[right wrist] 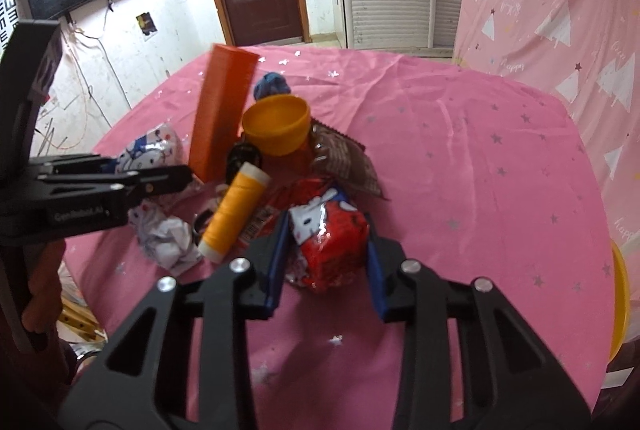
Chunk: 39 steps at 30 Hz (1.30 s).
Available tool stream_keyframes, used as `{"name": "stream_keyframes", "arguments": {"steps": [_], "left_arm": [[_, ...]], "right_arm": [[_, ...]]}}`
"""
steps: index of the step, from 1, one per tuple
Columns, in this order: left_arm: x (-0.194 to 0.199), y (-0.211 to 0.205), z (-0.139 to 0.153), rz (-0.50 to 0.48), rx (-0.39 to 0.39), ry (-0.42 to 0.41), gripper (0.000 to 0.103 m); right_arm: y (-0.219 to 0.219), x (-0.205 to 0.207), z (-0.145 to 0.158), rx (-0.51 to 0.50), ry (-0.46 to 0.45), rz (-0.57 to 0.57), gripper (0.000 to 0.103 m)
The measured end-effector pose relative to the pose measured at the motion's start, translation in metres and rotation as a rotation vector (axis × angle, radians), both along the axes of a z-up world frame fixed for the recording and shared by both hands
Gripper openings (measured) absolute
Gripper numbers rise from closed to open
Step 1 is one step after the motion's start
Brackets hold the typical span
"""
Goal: Collect trash
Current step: 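Grasp the Hello Kitty bag with the left tool while the right tool grasps the red wrapper, then carry the Hello Kitty bag and red wrapper toward the yellow bin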
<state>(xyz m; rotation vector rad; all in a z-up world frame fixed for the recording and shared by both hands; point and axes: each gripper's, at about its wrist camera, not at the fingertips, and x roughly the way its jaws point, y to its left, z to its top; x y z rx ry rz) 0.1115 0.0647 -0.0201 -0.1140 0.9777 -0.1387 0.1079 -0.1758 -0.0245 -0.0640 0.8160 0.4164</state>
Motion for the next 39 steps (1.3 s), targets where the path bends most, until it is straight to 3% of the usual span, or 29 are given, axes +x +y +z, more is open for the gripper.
{"name": "stream_keyframes", "arguments": {"steps": [10,17,25,39], "left_arm": [[-0.015,0.007,0.042,0.017,-0.017,-0.081,0.024],[-0.019,-0.009,0.07,-0.002,0.017,-0.134,0.024],[-0.007,-0.057,0.084,-0.069,0.045,-0.153,0.025],[0.017,-0.159,0.077,-0.219,0.067,-0.111,0.025]], "right_arm": [[-0.027,-0.002,0.019,0.049,-0.05,-0.05,0.032],[-0.046,-0.002,0.025,0.08,-0.081,-0.089,0.032],[-0.076,0.001,0.03,0.102,-0.111,-0.137,0.032],[-0.162,0.01,0.023,0.098,-0.141,-0.297,0.033]]}}
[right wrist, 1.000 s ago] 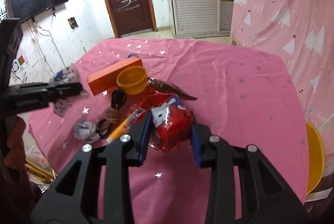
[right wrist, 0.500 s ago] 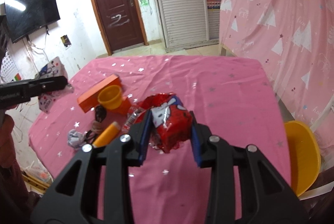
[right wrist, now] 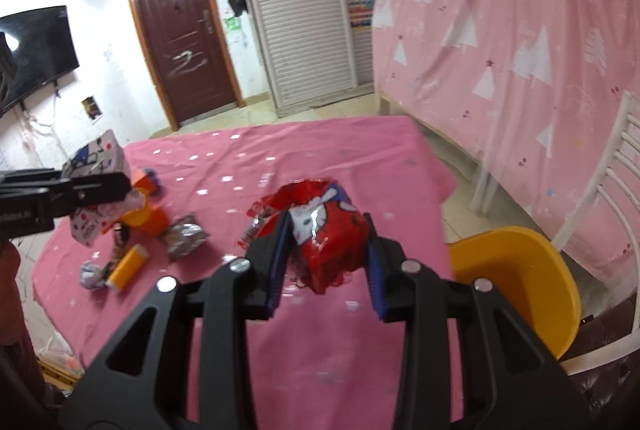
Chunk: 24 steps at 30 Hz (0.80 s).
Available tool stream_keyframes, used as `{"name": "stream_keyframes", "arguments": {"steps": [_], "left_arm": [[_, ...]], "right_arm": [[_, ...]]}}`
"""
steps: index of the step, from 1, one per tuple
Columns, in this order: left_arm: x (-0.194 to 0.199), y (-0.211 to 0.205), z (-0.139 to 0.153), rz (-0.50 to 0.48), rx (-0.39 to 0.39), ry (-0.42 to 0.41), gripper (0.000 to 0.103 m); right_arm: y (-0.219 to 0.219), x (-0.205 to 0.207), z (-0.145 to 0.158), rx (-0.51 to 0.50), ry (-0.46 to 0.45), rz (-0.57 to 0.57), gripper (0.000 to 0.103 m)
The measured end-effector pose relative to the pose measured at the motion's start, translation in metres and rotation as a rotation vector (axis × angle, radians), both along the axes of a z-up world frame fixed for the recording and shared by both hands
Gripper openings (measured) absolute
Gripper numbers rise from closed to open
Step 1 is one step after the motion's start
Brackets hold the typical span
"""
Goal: Collect trash
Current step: 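Carry the Hello Kitty bag and red wrapper toward the yellow bin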
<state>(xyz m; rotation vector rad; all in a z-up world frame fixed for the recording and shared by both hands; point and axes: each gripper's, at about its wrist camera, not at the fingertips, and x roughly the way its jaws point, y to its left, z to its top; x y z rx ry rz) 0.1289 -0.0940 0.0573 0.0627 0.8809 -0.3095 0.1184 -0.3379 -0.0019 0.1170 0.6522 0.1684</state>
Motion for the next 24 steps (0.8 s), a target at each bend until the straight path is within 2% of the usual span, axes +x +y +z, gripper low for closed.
{"name": "stream_keyframes", "arguments": {"steps": [9,16,24], "left_arm": [[0.014,-0.077,-0.008,-0.099,0.013,0.022,0.025],[0.026,-0.131,-0.019,-0.165,0.005,0.054,0.025],[0.034,-0.177,-0.034,-0.212,0.016,0.096,0.025]], "right_arm": [[-0.054,0.005,-0.012,0.019,0.011,-0.1,0.033],[-0.105,0.008,-0.028,0.075,0.044,-0.198,0.033],[-0.133,0.011,-0.042,0.09,0.078,-0.261,0.033]]}}
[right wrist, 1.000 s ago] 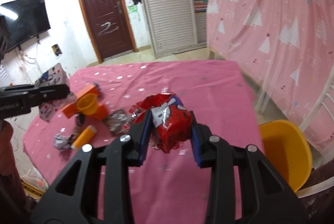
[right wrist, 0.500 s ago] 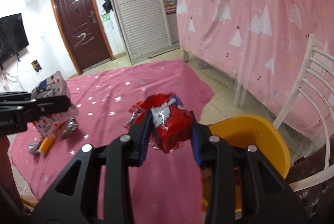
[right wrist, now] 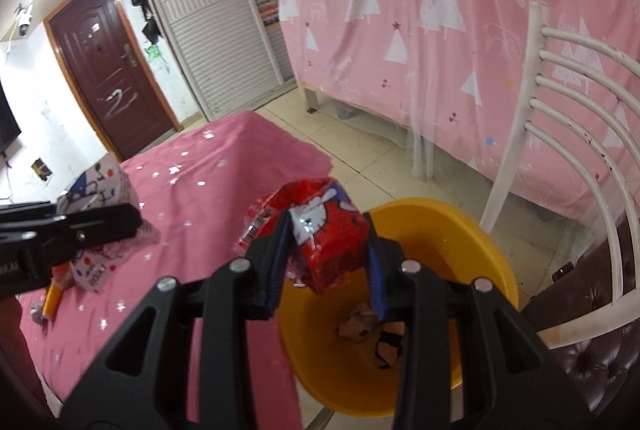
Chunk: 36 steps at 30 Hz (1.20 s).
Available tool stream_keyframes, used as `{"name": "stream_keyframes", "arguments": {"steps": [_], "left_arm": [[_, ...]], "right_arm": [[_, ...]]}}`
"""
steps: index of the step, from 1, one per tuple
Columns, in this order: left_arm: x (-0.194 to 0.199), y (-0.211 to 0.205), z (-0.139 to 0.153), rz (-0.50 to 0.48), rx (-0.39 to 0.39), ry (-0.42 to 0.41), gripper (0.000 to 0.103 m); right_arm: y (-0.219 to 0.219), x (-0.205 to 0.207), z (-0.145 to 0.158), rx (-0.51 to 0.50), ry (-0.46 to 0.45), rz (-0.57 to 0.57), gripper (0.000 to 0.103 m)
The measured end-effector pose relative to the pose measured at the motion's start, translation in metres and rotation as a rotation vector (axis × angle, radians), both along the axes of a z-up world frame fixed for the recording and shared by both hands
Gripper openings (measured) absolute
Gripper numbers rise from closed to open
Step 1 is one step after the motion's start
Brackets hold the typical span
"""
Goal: Collect trash
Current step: 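Carry the Hello Kitty bag and red wrapper toward the yellow bin, then open both tools over the yellow bin to drop the bag and wrapper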
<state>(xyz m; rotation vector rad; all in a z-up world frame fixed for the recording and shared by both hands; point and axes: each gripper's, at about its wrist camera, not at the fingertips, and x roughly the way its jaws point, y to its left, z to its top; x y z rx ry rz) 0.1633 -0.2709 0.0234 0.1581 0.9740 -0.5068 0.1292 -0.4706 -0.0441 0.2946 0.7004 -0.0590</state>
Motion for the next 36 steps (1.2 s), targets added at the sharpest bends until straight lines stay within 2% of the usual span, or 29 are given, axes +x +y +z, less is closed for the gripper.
{"name": "stream_keyframes", "arguments": {"steps": [9,18,21,23,25,26,28,36], "left_arm": [[0.016,-0.045,-0.016,-0.027,0.028,0.031,0.025],[0.028,-0.064,-0.032,-0.01,0.044,0.062,0.026],[0.03,-0.068,-0.034,-0.013,0.05,0.065,0.041],[0.032,-0.068,-0.033,-0.01,0.049,0.065,0.057],[0.034,-0.068,-0.032,-0.002,0.051,0.06,0.062],[0.035,-0.068,-0.032,0.003,0.052,0.058,0.063],[0.036,-0.066,-0.032,0.014,0.051,0.06,0.064],[0.04,-0.052,-0.026,0.051,0.046,0.062,0.064]], "right_arm": [[-0.025,0.005,-0.022,0.02,0.058,-0.072,0.033],[-0.038,0.01,-0.038,0.045,0.1,-0.084,0.033],[-0.04,0.011,-0.039,0.047,0.107,-0.085,0.034],[-0.042,0.011,-0.041,0.048,0.113,-0.091,0.036],[-0.044,0.011,-0.042,0.05,0.116,-0.095,0.039],[-0.045,0.011,-0.042,0.051,0.118,-0.097,0.042],[-0.046,0.01,-0.043,0.052,0.122,-0.104,0.053],[-0.042,0.011,-0.043,0.051,0.122,-0.092,0.053]]}}
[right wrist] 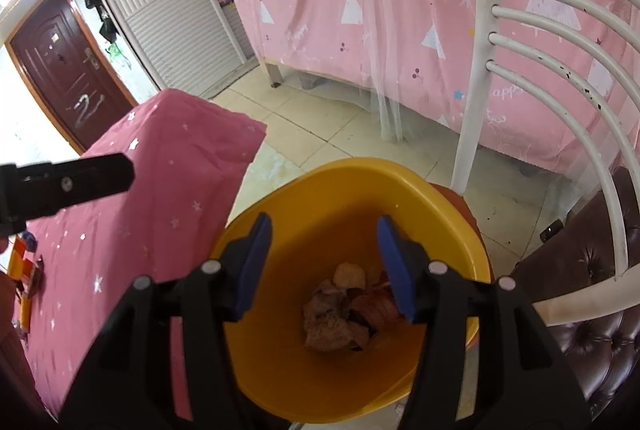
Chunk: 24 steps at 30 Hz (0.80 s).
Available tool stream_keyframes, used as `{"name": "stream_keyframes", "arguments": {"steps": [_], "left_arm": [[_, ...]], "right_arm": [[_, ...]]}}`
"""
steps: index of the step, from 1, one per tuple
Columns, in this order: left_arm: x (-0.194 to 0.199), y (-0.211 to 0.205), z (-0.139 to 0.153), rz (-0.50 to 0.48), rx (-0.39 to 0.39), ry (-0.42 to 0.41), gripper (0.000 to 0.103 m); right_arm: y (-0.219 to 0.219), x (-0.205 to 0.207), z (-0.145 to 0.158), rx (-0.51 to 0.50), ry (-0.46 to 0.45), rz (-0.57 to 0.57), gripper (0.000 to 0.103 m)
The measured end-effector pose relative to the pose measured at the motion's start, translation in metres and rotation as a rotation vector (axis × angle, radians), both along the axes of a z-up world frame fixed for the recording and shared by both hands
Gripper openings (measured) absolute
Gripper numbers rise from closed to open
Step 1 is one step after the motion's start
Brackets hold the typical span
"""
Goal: Collect trash
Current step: 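Open both tools over the yellow bin to drop the bag and wrapper, then move both tools back over the bed toward the brown snack wrapper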
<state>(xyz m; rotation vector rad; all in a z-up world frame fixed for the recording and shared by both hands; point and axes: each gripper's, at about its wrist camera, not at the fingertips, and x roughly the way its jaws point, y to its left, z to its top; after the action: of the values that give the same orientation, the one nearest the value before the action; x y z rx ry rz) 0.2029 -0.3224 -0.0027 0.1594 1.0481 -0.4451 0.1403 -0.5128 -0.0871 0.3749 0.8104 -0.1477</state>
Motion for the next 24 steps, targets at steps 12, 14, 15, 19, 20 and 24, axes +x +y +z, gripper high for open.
{"name": "stream_keyframes", "arguments": {"steps": [12,14,15,19,20,24], "left_arm": [[-0.002,0.032,0.019,0.036,-0.018,-0.026,0.065],[-0.004,0.04,0.022,0.042,-0.03,-0.031,0.069],[-0.005,0.045,0.025,0.044,-0.037,-0.041,0.07],[-0.008,0.064,0.032,0.062,-0.056,-0.053,0.074],[-0.009,0.069,0.034,0.065,-0.059,-0.053,0.074],[-0.018,0.093,0.041,0.083,-0.105,-0.052,0.076]], "right_arm": [[0.022,-0.007,0.021,-0.04,-0.047,0.038,0.064],[0.028,-0.009,0.027,-0.041,-0.064,0.055,0.065],[0.03,-0.011,0.03,-0.045,-0.071,0.062,0.066],[0.042,-0.014,0.042,-0.065,-0.095,0.082,0.066],[0.047,-0.016,0.045,-0.06,-0.105,0.094,0.066],[0.064,-0.018,0.054,-0.065,-0.127,0.128,0.066]]}}
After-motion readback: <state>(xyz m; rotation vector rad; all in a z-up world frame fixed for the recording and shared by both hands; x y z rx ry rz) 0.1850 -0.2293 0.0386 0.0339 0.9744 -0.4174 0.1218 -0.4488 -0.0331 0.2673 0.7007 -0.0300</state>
